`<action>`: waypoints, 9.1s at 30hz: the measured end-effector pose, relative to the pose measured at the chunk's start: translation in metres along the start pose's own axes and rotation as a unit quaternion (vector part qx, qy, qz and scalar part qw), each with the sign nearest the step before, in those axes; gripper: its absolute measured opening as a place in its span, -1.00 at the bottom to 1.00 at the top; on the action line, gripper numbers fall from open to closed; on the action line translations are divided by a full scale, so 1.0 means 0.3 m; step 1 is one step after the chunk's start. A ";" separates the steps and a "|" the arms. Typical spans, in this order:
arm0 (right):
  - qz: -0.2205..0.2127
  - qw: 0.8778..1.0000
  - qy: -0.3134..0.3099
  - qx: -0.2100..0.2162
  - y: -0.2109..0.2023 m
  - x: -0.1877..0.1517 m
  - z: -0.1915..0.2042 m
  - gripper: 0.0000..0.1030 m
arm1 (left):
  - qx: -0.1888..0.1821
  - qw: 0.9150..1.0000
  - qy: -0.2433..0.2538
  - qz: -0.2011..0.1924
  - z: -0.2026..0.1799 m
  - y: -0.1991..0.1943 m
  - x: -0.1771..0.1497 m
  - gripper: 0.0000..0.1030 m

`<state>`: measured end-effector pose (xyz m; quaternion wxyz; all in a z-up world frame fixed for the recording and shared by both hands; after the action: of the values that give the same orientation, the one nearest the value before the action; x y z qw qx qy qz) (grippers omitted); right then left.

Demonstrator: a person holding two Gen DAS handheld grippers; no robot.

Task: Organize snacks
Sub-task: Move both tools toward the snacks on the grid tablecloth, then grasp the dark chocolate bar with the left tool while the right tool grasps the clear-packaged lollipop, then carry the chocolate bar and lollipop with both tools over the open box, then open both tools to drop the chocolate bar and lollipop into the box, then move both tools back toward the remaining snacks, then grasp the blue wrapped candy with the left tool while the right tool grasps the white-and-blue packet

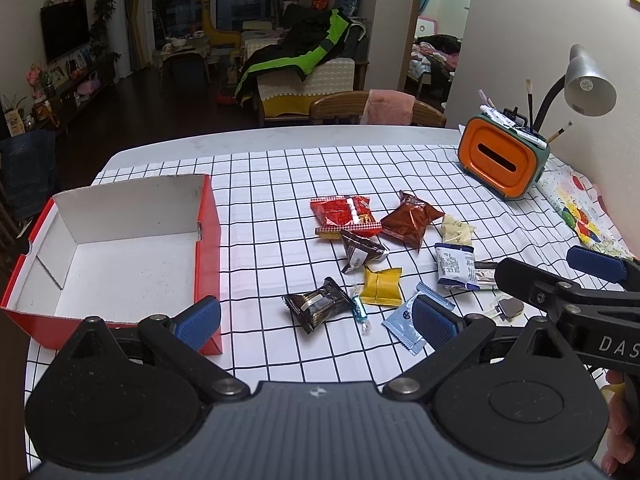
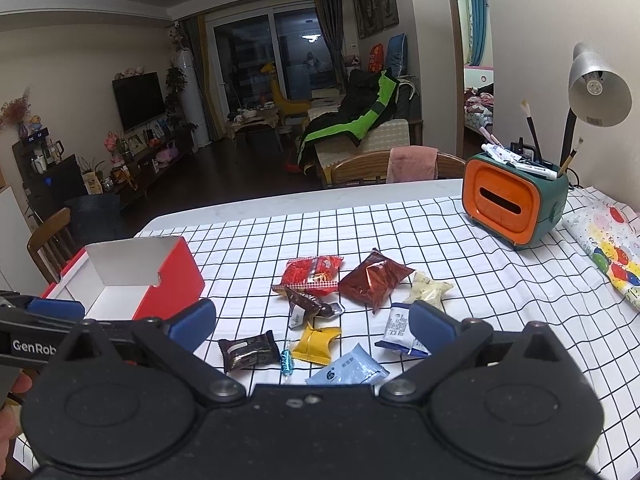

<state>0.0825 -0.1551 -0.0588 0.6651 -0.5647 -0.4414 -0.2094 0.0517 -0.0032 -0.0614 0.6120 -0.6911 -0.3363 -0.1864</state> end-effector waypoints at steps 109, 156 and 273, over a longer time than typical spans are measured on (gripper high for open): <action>0.093 0.995 -0.011 0.031 0.221 -0.168 -0.161 -0.23 | 0.030 0.991 0.020 0.131 0.090 0.306 0.001 -0.39; 0.176 0.936 -0.229 0.201 0.802 0.078 0.967 -0.23 | 0.138 0.974 -0.012 0.179 1.039 0.470 0.221 -0.38; 0.192 0.980 -0.029 -0.054 0.654 -0.265 -0.322 0.72 | 0.036 0.981 0.061 0.180 -0.126 0.721 -0.132 0.03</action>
<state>0.2273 -0.2092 -0.2326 0.6482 -0.6798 -0.3323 -0.0852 0.1795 -0.0548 -0.2368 0.6794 -0.7052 -0.1745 -0.1030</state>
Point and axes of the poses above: each gripper's, at about its wrist camera, not at the fingertips, and y roughly the way its jaws point, z to its left, x to its top, the point moved 10 cm from there along y, roughly the way its jaws point, and after that the axes turned 10 degrees about -y, right-handed, at the moved point
